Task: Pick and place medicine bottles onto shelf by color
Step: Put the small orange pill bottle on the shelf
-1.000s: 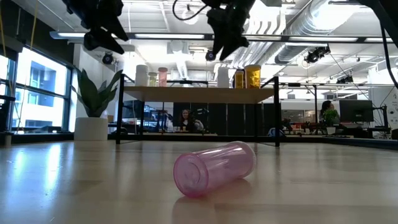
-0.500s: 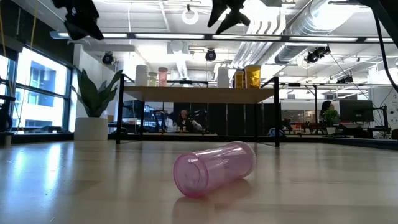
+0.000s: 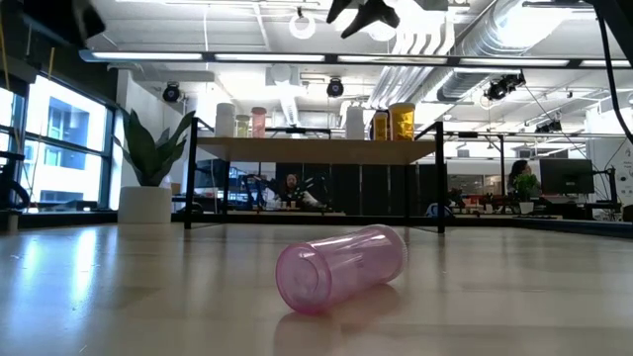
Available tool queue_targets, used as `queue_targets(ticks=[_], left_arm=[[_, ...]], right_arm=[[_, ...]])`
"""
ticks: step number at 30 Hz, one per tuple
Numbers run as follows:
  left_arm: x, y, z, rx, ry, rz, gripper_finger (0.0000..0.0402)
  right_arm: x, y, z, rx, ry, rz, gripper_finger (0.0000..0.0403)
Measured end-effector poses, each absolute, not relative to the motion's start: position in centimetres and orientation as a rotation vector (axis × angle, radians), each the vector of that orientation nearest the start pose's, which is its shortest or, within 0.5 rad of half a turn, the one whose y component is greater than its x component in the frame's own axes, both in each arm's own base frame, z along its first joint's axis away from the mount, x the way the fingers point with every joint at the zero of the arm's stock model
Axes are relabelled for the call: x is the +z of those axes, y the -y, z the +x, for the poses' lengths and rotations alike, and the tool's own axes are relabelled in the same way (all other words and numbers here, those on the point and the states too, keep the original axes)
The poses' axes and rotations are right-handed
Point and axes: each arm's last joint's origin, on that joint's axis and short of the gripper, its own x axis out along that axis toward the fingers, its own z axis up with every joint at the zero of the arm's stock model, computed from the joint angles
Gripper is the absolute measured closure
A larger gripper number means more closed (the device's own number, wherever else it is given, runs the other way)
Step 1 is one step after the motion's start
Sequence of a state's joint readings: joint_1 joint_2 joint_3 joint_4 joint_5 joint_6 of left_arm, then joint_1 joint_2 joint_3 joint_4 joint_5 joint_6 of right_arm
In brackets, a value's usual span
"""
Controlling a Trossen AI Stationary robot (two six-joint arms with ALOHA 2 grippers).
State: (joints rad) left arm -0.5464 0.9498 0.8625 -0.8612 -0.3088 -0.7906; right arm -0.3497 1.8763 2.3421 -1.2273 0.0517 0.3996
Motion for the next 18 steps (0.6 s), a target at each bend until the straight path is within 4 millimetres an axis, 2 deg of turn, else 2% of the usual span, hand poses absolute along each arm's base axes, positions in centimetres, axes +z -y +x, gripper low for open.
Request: queue_targets(ticks=[5,18], left_arm=[[25.3,10.7,15.1,0.094,-0.873,-0.378,0.0174],[20.7,15.7,15.3,0.076,-0.963,-0.21,0.0174]], right_arm=[[45.2,11.9,34.2,-0.524,-0.669,0.501,0.021],[45.1,11.7,34.2,-0.537,-0.672,0.53,0.021]])
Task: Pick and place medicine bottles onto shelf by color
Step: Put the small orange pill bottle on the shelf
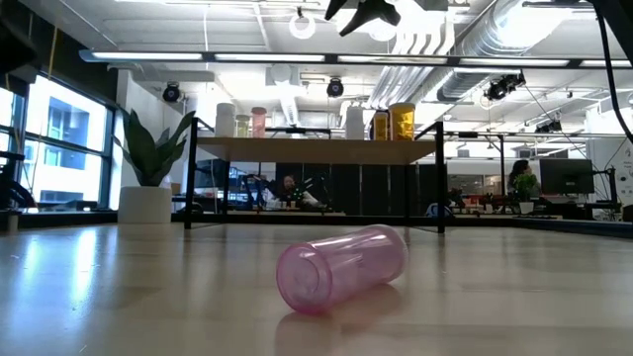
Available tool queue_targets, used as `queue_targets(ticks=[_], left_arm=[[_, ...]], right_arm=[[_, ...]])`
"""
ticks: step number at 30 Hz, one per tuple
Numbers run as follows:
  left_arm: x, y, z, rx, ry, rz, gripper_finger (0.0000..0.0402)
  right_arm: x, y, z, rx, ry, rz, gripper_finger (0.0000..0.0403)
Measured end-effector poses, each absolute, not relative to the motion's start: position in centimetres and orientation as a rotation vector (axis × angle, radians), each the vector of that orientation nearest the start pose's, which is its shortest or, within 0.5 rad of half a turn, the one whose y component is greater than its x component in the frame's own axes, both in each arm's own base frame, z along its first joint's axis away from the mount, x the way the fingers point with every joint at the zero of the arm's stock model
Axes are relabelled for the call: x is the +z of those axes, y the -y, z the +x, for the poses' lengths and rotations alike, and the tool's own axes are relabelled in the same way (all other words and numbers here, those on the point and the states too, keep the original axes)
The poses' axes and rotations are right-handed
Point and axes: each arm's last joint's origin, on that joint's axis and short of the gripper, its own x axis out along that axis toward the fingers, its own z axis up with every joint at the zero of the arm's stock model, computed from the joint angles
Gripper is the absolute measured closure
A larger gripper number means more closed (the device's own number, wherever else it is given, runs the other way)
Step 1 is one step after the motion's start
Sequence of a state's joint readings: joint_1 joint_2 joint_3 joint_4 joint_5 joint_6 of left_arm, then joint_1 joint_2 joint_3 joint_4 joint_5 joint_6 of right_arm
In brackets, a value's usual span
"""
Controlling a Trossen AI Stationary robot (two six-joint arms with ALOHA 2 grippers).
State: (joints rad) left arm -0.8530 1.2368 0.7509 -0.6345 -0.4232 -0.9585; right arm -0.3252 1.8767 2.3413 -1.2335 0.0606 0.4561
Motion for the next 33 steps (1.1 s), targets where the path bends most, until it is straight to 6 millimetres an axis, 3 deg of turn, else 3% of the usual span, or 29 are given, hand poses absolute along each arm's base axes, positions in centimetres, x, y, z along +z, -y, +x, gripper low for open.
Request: queue_targets(ticks=[10,33], left_arm=[[18.7,17.9,16.2,0.034,-0.982,-0.222,0.0174],[15.8,19.4,17.4,0.029,-1.026,-0.206,0.0174]], right_arm=[[45.0,11.7,34.0,-0.562,-0.689,0.542,0.021],[44.6,11.7,33.7,-0.607,-0.732,0.549,0.021]])
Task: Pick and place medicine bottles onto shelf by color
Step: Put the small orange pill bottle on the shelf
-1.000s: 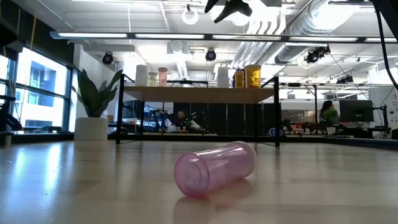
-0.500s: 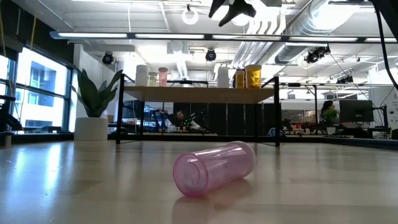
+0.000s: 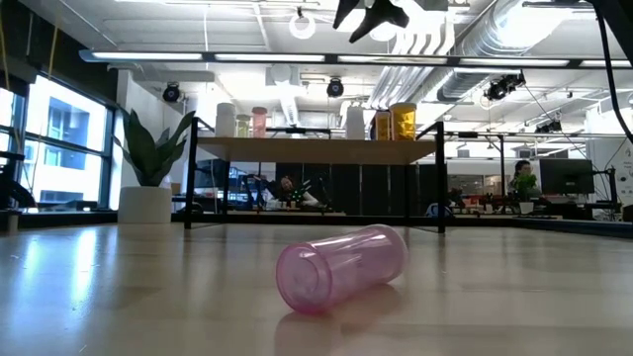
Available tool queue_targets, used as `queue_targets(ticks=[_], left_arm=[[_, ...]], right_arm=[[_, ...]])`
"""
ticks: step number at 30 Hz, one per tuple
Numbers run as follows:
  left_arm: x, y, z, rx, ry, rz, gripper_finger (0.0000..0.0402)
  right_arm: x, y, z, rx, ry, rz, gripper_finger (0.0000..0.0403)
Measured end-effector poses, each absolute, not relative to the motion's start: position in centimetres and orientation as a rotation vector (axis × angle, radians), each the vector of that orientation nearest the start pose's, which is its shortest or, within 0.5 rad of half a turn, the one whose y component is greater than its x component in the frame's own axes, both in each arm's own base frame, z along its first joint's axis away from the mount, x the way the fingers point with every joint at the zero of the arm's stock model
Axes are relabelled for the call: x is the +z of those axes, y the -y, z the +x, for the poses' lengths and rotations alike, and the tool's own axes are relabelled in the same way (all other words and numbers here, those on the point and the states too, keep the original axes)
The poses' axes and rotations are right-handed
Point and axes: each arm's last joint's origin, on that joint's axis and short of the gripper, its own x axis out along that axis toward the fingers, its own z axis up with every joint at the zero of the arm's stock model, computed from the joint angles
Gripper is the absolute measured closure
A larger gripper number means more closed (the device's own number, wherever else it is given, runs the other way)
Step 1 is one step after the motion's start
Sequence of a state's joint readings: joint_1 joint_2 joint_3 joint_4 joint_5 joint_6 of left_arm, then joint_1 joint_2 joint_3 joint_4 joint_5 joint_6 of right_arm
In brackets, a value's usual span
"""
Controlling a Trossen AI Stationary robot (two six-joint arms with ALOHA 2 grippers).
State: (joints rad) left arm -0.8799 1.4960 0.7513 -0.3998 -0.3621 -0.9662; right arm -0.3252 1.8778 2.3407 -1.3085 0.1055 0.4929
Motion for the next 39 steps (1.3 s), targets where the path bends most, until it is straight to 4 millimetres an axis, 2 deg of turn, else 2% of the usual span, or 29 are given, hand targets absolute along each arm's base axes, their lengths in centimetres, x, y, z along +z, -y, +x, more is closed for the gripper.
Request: queue_targets(ticks=[8,20,27,33,39], left_arm=[[15.8,19.5,17.4,0.03,-1.019,-0.209,0.018],[15.8,19.5,17.4,0.029,-1.02,-0.208,0.0273],[16.2,19.2,17.6,0.01,-1.028,-0.22,0.029],[17.4,18.2,18.3,-0.005,-1.006,-0.242,0.0287],[19.6,15.7,19.4,-0.035,-0.957,-0.267,0.0287]], right_arm=[[44.6,11.7,33.6,-0.609,-0.738,0.55,0.021],[44.4,11.6,33.4,-0.617,-0.766,0.554,0.021],[44.2,11.5,33.2,-0.622,-0.792,0.555,0.021],[44.2,11.5,33.2,-0.623,-0.799,0.556,0.021],[44.2,11.5,33.2,-0.622,-0.8,0.554,0.021]])
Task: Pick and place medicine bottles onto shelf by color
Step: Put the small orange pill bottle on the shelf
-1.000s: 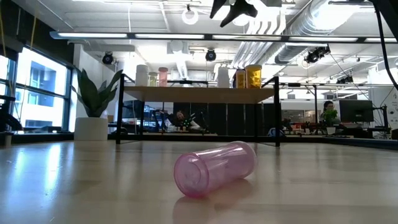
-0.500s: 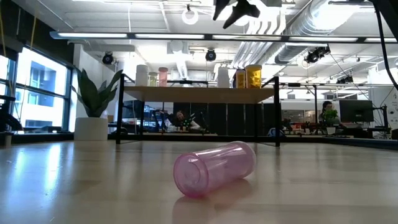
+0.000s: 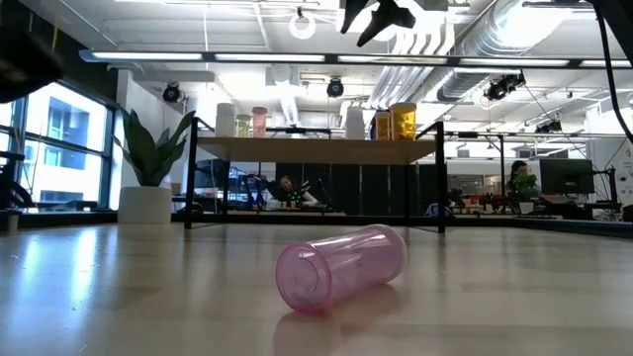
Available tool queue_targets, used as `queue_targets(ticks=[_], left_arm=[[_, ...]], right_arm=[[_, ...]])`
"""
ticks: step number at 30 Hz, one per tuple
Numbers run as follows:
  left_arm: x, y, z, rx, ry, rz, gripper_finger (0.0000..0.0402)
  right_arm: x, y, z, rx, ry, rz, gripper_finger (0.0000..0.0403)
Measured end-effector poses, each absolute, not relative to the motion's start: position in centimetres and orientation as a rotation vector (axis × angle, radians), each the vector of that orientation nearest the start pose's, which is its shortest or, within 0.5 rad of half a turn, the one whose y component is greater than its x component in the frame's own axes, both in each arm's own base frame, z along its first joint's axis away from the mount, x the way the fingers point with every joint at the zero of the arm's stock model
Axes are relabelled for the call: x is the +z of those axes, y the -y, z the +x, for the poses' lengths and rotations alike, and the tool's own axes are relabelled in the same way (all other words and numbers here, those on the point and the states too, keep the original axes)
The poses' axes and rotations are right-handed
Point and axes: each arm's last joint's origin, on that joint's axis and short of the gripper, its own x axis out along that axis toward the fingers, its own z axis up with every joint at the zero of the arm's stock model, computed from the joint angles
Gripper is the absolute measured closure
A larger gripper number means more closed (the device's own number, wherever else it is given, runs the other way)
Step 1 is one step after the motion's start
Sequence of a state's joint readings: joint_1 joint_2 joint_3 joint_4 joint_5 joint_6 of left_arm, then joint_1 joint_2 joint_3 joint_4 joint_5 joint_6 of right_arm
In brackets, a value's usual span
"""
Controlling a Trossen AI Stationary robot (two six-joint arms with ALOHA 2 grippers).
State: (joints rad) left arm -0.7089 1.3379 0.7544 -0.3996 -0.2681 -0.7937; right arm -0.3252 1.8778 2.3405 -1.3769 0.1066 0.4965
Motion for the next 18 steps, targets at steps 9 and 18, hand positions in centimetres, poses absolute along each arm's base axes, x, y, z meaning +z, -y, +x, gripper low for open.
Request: queue_targets(ticks=[9,18], left_arm=[[23.6,9.4,20.3,0.008,-0.808,-0.244,0.0287],[27.6,2.4,19.3,0.176,-0.602,-0.162,0.0286]], right_arm=[[44.2,11.6,33.2,-0.61,-0.807,0.527,0.021],[44.2,11.6,33.2,-0.609,-0.804,0.525,0.021]])
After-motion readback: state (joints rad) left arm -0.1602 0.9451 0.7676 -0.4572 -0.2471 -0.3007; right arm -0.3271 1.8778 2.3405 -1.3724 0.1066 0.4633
